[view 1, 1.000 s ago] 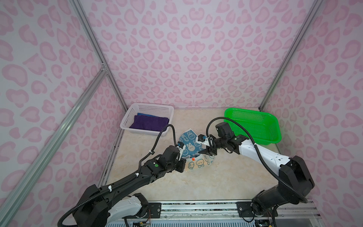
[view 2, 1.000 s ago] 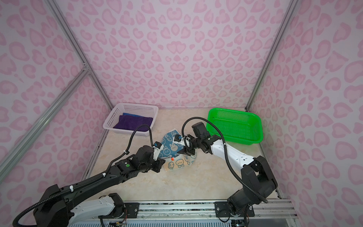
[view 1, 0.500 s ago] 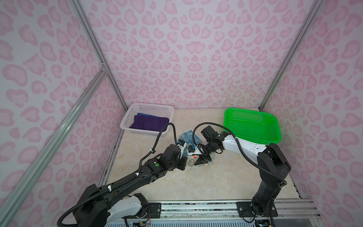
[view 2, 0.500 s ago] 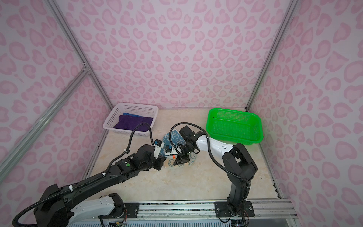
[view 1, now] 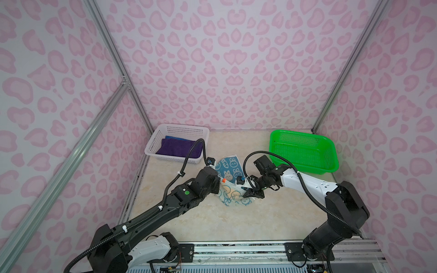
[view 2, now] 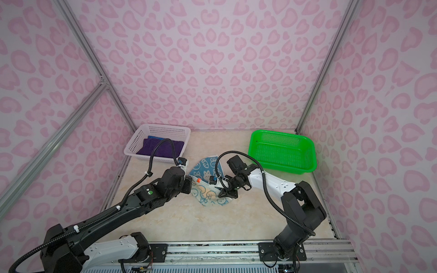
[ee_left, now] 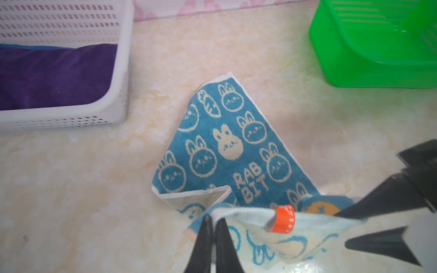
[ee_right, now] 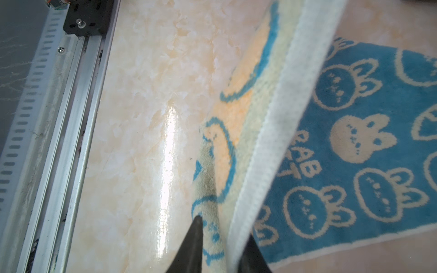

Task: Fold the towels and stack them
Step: 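Lift the towel by its edge with both grippers, spreading it apart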

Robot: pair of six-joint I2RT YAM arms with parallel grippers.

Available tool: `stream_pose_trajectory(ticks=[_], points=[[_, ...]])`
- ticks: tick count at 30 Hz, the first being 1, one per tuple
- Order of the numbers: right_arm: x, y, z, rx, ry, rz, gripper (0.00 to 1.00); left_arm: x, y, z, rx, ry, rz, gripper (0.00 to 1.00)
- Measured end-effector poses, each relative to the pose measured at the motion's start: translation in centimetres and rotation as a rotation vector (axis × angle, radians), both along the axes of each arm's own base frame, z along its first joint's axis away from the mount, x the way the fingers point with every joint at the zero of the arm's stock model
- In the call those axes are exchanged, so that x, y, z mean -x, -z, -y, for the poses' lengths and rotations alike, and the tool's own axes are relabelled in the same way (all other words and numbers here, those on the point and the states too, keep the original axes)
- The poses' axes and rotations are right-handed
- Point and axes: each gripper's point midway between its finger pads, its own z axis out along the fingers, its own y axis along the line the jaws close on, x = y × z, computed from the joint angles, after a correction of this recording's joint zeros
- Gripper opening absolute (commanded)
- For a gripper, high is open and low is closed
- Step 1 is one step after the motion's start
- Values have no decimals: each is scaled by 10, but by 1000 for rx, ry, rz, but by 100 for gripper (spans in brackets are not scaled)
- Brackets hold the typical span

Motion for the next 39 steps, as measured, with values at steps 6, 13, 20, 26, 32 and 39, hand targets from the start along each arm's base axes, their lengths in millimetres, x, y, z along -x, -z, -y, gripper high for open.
stream_pose_trajectory(ticks=[6,13,20,26,32,39], points=[[-8,4,0,10,52,11,20,-10,-6,-7,-31,-44,16,3],[-14,12,-6,47,90,21,0,-12,-6,-10,-37,-51,18,3],[-33,-4,-8,56,190,56,0,-16,-8,-14,-34,-69,16,3],[-86,-88,5,-50,443,228,0,-35,-57,0,9,-70,77,3],[-113,-186,36,-177,670,518,0,-54,-135,14,56,-58,193,3],[-120,-275,64,-261,786,741,0,-49,-208,27,141,32,300,3]])
